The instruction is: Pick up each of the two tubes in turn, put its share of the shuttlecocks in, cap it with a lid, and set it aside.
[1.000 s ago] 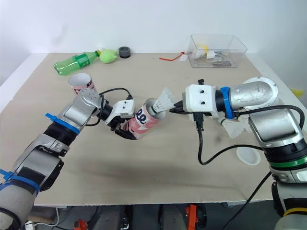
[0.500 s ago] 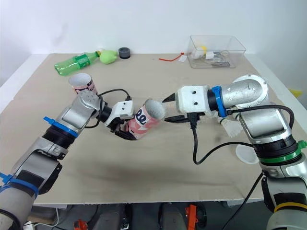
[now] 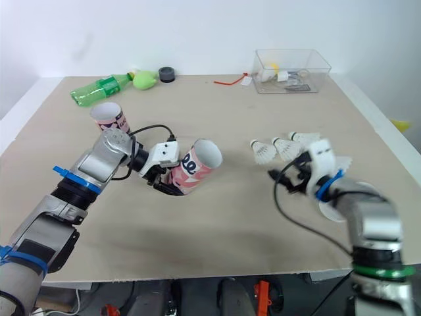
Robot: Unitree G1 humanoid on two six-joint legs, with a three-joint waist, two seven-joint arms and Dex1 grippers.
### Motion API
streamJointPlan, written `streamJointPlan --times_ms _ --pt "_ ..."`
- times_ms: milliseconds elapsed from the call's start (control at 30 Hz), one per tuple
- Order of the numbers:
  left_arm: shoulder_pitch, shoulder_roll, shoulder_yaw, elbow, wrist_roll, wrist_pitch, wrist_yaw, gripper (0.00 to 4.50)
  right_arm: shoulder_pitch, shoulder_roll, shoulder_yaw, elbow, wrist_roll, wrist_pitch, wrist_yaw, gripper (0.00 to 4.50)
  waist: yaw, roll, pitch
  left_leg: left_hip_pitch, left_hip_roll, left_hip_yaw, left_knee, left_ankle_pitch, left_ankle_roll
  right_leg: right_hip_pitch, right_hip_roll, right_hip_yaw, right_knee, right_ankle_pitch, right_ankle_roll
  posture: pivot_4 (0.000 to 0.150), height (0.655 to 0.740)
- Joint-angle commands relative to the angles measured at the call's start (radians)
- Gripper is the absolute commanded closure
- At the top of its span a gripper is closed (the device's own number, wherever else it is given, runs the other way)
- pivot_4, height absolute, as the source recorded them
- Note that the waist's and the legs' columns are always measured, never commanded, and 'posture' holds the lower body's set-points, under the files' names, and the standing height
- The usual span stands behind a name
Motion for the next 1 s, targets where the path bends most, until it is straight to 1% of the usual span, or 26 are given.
streamJointPlan --times_ms 33,167,267,433,667,867,967,1000 --pt "0.031 -0.008 -0.023 -0.054 -0.017 0.023 -0.016 1.4 -0.017 0.067 0.034 -0.089 -0.062 -0.074 -0.126 0.02 0.001 0.0 0.0 0.002 0.0 0.0 0.0 0.001 0.0 0.001 0.0 0.0 0.001 -0.003 0.005 0.15 0.74" --pt "0.056 -0.02 -0.01 -0.079 -0.03 0.036 0.009 1.4 -0.034 0.13 0.088 -0.097 -0.103 -0.118 -0.183 0.02 0.005 -0.001 0.0 0.004 0.0 -0.001 0.0 0.004 0.001 0.004 0.001 0.0 0.001 -0.002 0.005 0.15 0.74" --pt "0.067 -0.022 -0.007 -0.096 -0.039 0.051 0.017 1.4 -0.059 0.17 0.11 -0.098 -0.105 -0.122 -0.206 0.02 0.005 -0.001 0.0 0.004 -0.001 -0.001 0.0 0.005 0.001 0.004 0.001 0.002 0.001 -0.001 0.006 0.15 0.74" --pt "0.076 -0.021 -0.009 -0.116 -0.042 0.059 0.021 1.4 -0.11 0.222 0.122 -0.01 -0.134 -0.171 -0.255 0.02 0.005 -0.001 0.0 0.004 -0.002 0.0 0.0 0.005 0.002 0.004 0.001 0.004 0.001 0.0 0.007 0.15 0.74" --pt "0.074 -0.021 -0.01 -0.125 -0.046 0.063 0.024 1.4 -0.17 0.24 0.129 0.122 -0.163 -0.233 -0.274 0.02 0.005 -0.001 0.0 0.003 -0.003 0.0 0.0 0.005 0.002 0.004 0.001 0.005 0.001 0.0 0.007 0.15 0.74" --pt "0.082 -0.014 -0.012 -0.127 -0.04 0.054 0.027 1.4 -0.208 0.249 0.127 0.198 -0.163 -0.277 -0.263 0.02 0.005 -0.001 0.0 0.003 -0.003 -0.001 0.0 0.005 0.002 0.004 0.001 0.005 0.001 0.0 0.007 0.15 0.74" --pt "0.083 -0.014 -0.012 -0.126 -0.039 0.052 0.03 1.4 -0.234 0.259 0.13 0.249 -0.172 -0.307 -0.269 0.81 0.004 -0.001 0.0 0.003 -0.003 0.0 0.0 0.005 0.002 0.004 0.001 0.005 0.001 0.0 0.007 0.15 0.74" --pt "0.083 -0.014 -0.012 -0.125 -0.039 0.051 0.03 1.4 -0.243 0.264 0.13 0.263 -0.172 -0.315 -0.27 1.3 0.004 -0.001 0.0 0.003 -0.003 0.0 0.0 0.005 0.002 0.004 0.001 0.005 0.001 0.0 0.007 0.15 0.74"
